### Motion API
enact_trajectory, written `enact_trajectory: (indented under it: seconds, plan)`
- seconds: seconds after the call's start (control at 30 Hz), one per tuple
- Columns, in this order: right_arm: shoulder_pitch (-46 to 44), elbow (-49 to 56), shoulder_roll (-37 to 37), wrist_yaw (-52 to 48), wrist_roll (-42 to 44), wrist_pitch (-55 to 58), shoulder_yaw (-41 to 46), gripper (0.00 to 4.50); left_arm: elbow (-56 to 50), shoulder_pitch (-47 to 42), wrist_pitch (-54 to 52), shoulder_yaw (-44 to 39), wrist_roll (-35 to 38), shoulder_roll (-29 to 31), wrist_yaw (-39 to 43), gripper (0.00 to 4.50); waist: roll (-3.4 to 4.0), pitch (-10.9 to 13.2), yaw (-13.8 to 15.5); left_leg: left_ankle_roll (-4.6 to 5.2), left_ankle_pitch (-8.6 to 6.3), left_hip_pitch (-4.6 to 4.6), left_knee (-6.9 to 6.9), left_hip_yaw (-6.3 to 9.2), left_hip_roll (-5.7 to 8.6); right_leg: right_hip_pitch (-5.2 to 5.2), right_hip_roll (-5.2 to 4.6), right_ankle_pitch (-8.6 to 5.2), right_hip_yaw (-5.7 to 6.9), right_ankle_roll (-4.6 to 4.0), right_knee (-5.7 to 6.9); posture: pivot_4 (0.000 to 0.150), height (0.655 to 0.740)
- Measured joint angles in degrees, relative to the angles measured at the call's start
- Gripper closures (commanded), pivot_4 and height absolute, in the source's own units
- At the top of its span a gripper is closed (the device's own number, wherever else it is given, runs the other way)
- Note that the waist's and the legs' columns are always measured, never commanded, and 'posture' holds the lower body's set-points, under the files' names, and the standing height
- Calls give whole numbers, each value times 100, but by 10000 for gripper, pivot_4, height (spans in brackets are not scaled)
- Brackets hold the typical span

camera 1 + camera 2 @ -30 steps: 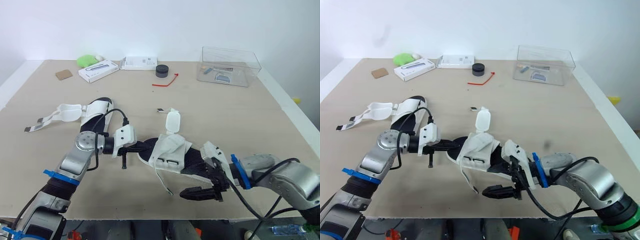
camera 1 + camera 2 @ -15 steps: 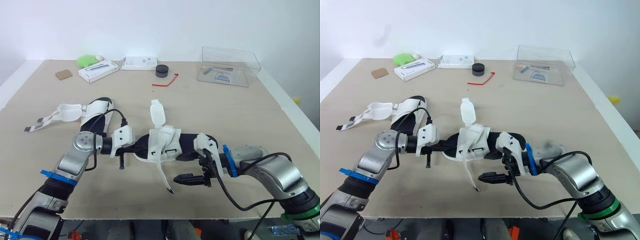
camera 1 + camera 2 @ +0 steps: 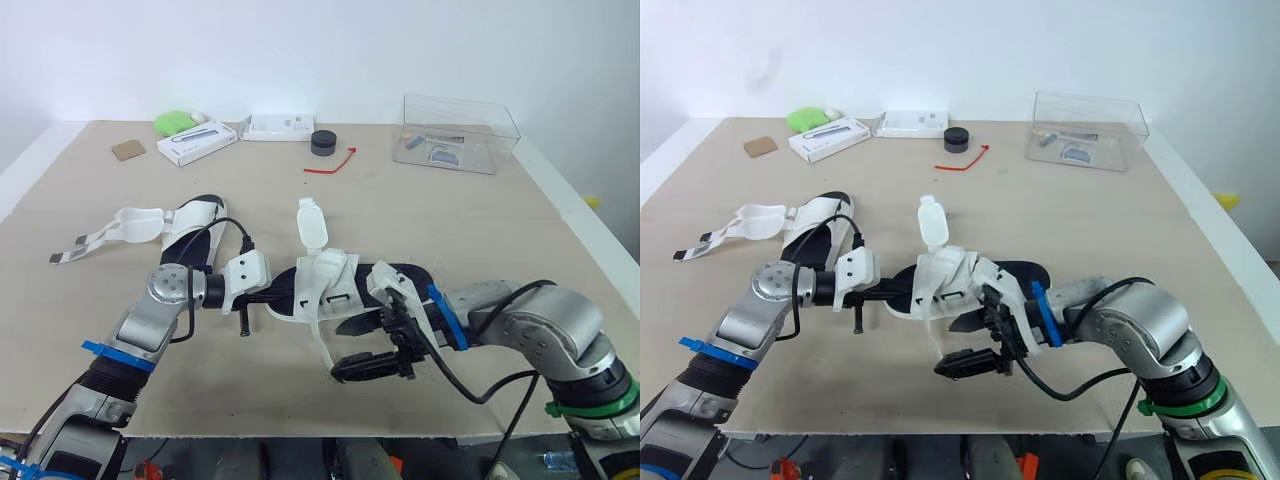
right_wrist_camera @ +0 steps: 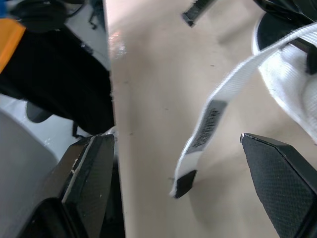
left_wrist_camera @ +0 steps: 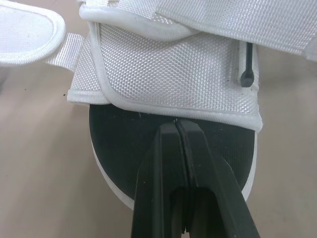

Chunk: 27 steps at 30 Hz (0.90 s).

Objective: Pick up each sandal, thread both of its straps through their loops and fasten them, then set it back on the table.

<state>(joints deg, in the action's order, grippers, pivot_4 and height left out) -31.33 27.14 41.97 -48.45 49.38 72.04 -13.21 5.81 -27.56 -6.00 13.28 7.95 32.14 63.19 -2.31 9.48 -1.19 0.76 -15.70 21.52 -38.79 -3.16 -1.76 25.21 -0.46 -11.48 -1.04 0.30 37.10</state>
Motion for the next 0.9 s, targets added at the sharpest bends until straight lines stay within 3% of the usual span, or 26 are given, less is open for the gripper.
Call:
enact_trajectory:
  seconds: [0.63,0.73,0.9]
  plan:
    - [-522,68,-797,1196,-16,1462,-32,1180,-20,2,-60,0,-2,-90,-55,45000,-1,-1,2,1,0,8,0,6,4,0,-7,-1,6,2,-2,1500,7400]
    - [-523,-41,-959,1315,-32,1567,-11,10354,-23,23,-57,-6,-2,-90,-70,45000,-1,-1,1,1,0,8,0,7,4,0,-7,-1,7,2,-2,1500,7400]
    - [-523,-48,-970,1380,-27,1709,12,35382,-34,35,-59,-6,-2,-90,-90,45000,-1,-1,1,1,0,9,0,8,4,1,-7,-1,8,2,-2,1500,7400]
